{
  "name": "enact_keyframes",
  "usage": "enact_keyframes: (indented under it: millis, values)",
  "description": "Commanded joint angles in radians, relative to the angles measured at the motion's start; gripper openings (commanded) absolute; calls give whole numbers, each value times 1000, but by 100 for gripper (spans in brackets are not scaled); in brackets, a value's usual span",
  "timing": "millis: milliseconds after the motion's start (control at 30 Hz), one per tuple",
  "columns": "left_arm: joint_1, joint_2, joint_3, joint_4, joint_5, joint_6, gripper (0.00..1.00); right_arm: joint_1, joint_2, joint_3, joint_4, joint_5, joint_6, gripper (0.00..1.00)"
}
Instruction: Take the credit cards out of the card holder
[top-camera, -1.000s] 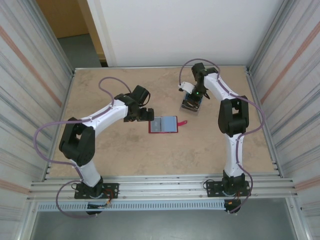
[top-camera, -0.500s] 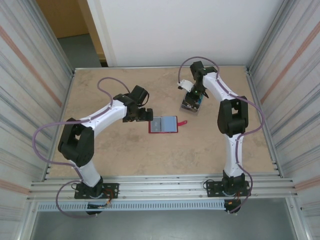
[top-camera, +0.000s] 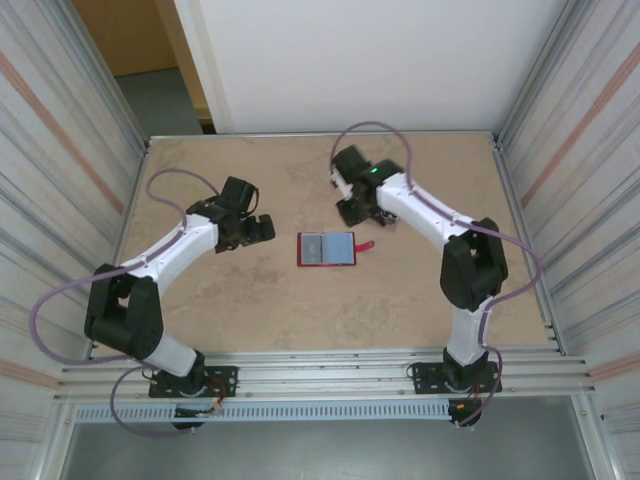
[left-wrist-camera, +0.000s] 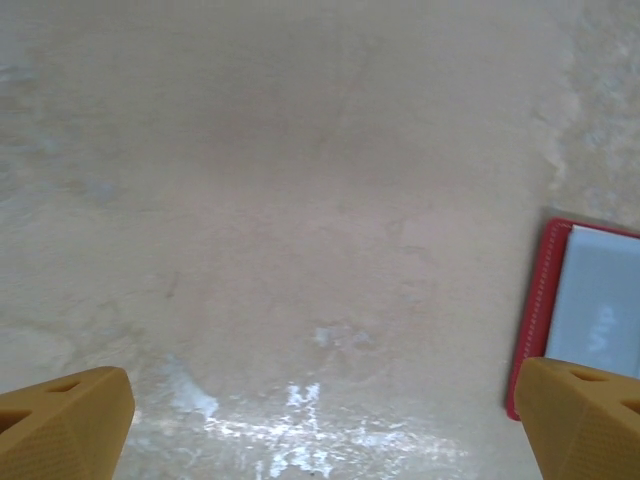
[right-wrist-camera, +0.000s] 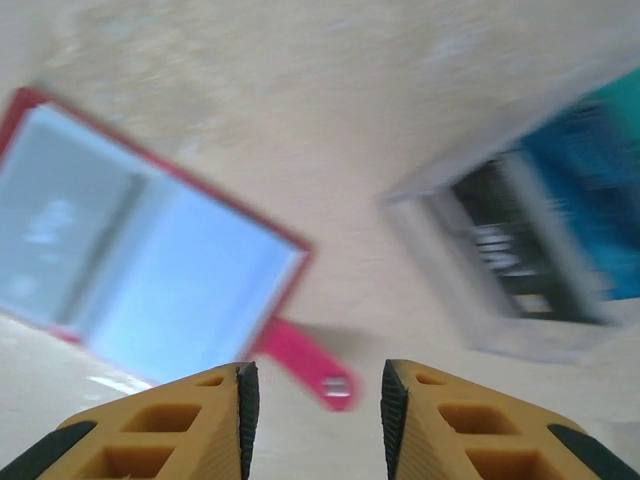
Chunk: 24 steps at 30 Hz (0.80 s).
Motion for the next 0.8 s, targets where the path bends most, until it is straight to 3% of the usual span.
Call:
enact_keyframes:
  millis: [0,233,767]
  values:
    - [34,-73,-54,35,-37,-30,99,100,28,-45,54,63,275,40]
    - [83,-161,-149,74,-53,-54,99,233,192,66,66,50,366,46]
    - [90,-149,-166,74,-41,-63,99,238,354,164,60,-36,341,55]
